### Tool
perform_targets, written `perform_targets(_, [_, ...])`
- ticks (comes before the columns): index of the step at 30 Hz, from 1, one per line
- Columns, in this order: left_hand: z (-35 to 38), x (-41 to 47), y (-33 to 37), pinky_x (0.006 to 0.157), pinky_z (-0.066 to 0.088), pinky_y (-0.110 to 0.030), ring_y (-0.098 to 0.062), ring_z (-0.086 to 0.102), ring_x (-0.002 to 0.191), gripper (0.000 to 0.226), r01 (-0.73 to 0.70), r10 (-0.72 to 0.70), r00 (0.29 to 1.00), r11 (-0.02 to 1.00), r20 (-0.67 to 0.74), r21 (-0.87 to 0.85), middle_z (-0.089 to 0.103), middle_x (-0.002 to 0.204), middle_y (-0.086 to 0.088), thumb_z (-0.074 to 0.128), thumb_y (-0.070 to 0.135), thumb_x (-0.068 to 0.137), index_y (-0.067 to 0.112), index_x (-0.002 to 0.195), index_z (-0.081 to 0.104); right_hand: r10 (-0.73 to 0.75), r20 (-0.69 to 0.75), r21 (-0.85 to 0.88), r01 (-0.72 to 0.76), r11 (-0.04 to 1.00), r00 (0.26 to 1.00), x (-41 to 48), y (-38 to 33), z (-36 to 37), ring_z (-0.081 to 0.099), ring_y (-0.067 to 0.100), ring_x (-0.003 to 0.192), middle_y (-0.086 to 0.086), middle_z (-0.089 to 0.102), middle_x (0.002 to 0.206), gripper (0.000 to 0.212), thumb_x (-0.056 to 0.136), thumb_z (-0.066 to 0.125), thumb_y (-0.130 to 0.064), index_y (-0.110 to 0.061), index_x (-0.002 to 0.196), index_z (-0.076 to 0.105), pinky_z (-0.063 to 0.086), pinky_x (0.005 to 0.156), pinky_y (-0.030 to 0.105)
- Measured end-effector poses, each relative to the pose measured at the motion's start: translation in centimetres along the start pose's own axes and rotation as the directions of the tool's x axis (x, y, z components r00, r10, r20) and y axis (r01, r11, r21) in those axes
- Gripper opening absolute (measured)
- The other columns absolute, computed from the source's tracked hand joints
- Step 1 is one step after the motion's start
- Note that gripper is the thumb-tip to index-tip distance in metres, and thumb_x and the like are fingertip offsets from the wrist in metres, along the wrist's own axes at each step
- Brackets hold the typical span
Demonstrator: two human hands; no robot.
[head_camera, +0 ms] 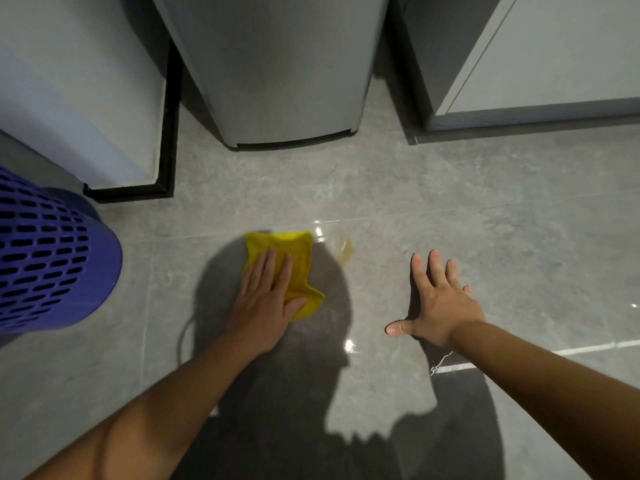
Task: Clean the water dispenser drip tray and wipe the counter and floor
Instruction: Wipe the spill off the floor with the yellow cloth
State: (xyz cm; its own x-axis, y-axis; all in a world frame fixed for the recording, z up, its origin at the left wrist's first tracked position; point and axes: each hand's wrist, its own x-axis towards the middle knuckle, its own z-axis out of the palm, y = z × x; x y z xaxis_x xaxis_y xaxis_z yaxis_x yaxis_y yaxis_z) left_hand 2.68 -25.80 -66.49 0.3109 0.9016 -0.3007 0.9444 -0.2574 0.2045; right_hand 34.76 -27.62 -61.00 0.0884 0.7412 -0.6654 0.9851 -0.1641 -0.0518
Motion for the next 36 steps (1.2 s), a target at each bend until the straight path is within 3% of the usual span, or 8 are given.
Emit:
perform_targets(3, [-1.6,2.9,-0.3,0.128,0.008,-0.053,-0.040,0.004,0.159,0.106,0.004,-0.004,1.000,0.999,0.004,0.043,0.004,0.171,-0.022,-0.004,0.084,0.086,0.015,0.165,0.014,-0.044,0.028,0.076,0.042,0.996,0.999,0.1,1.3,-0.8,-0.022,0.032,0.156,0.001,-0.031,0.168,0.156,0.055,0.077,-0.084,-0.030,0.158,-0.027,0.014,0.125,0.056])
perform_targets(8, [-3.6,10.0,1.4,0.119,0.031,-0.061,-0.052,0.034,0.147,0.084,-0.253,0.271,0.962,0.938,-0.044,0.235,0.034,0.159,-0.033,0.049,0.064,0.094,0.007,0.155,0.043,0.095,0.000,0.062,-0.095,0.994,0.995,-0.3,4.5,-0.8,-0.021,0.035,0.156,0.011,-0.032,0.167,0.162,0.052,0.082,-0.080,-0.025,0.157,-0.029,0.015,0.125,0.051])
perform_targets(15, [-0.1,6.5,8.4,0.123,0.022,-0.058,-0.047,0.019,0.155,0.083,-0.489,0.502,0.865,0.837,0.010,0.243,0.022,0.166,-0.029,0.034,0.066,0.100,0.010,0.161,0.031,0.090,-0.008,0.123,-0.088,0.988,0.996,-0.2,4.9,-0.5,-0.023,0.037,0.155,0.013,-0.032,0.166,0.158,0.056,0.085,-0.073,-0.026,0.158,-0.026,0.013,0.126,0.054])
perform_targets(21, [2.4,-2.8,5.8,0.123,0.026,-0.056,-0.039,0.017,0.157,0.082,-0.402,0.407,0.913,0.897,0.012,0.184,0.019,0.169,-0.023,0.033,0.068,0.099,0.014,0.162,0.029,0.093,-0.005,0.120,-0.092,0.988,0.996,-0.6,4.8,-0.7,-0.021,0.039,0.155,0.014,-0.032,0.166,0.157,0.058,0.086,-0.071,-0.025,0.159,-0.026,0.014,0.127,0.055])
perform_targets(25, [1.7,-5.0,0.7,0.124,0.020,-0.053,-0.045,0.025,0.153,0.082,-0.200,0.208,0.977,0.971,-0.054,0.134,0.028,0.165,-0.027,0.027,0.066,0.101,0.007,0.157,0.038,0.095,-0.019,0.123,-0.092,0.988,0.995,-0.6,4.8,-0.6,-0.022,0.039,0.155,0.014,-0.030,0.167,0.157,0.057,0.087,-0.070,-0.026,0.159,-0.024,0.014,0.126,0.057])
perform_targets(29, [0.6,-1.9,-1.7,0.119,0.030,-0.061,-0.053,0.029,0.149,0.080,-0.017,0.038,0.994,0.981,-0.106,0.192,0.032,0.159,-0.037,0.034,0.059,0.102,-0.001,0.154,0.041,0.096,-0.029,0.139,-0.091,0.986,0.995,-0.4,4.8,-0.3,-0.022,0.038,0.155,0.014,-0.030,0.167,0.157,0.056,0.087,-0.070,-0.026,0.159,-0.023,0.015,0.126,0.057])
perform_targets(32, [-1.0,2.9,-1.6,0.119,0.032,-0.060,-0.053,0.027,0.150,0.077,-0.047,0.077,0.992,0.958,-0.097,0.281,0.027,0.161,-0.036,0.031,0.058,0.103,0.004,0.158,0.035,0.096,-0.031,0.142,-0.090,0.986,0.995,0.0,5.1,0.0,-0.021,0.037,0.155,0.012,-0.030,0.168,0.158,0.056,0.087,-0.071,-0.026,0.160,-0.023,0.016,0.126,0.056])
perform_targets(36, [-2.4,9.2,1.2,0.121,0.027,-0.059,-0.052,0.028,0.150,0.080,-0.276,0.300,0.954,0.900,-0.021,0.337,0.026,0.163,-0.033,0.022,0.064,0.104,0.008,0.160,0.033,0.083,-0.027,0.125,-0.079,0.989,0.996,0.4,5.5,0.3,-0.020,0.037,0.156,0.011,-0.030,0.168,0.157,0.056,0.086,-0.072,-0.027,0.159,-0.024,0.015,0.124,0.056])
